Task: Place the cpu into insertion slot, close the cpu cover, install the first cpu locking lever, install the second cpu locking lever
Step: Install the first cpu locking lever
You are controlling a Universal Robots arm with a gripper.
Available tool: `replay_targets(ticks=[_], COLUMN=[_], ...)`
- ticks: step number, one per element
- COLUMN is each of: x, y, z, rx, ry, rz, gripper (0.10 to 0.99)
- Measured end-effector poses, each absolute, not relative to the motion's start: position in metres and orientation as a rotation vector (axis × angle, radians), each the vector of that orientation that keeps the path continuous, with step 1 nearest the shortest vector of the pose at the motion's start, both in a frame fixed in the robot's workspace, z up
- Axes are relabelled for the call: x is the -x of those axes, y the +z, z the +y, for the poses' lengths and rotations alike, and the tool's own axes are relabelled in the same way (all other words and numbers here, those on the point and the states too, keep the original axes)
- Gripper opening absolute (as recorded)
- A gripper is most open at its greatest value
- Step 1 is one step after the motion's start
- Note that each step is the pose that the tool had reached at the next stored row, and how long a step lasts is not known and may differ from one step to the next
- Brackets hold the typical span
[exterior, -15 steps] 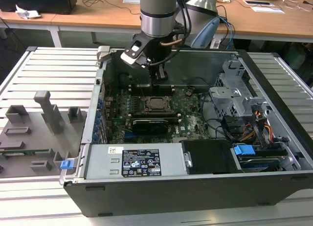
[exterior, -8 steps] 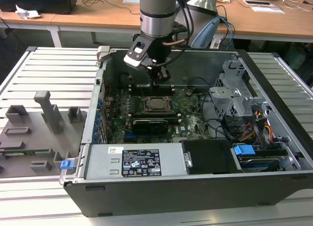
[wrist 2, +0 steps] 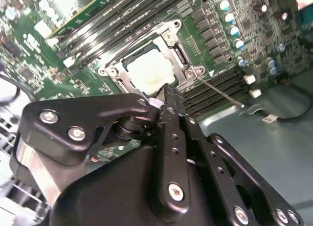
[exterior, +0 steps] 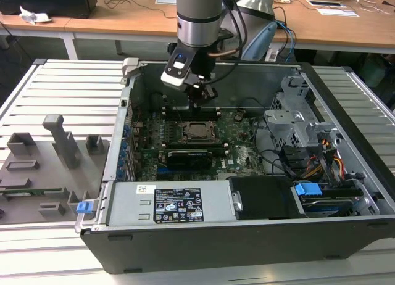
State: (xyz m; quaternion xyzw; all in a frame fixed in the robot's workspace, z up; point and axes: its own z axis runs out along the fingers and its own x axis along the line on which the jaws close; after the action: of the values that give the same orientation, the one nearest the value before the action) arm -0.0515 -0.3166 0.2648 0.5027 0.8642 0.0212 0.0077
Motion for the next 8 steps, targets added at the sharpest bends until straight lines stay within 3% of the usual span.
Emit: replay_targets(ticks=[8], x=[0.0515], y=[0.2648], z=[-0.3166], rx=[-1.377], ry=[0.068], rz=[2.809], gripper=[0.106])
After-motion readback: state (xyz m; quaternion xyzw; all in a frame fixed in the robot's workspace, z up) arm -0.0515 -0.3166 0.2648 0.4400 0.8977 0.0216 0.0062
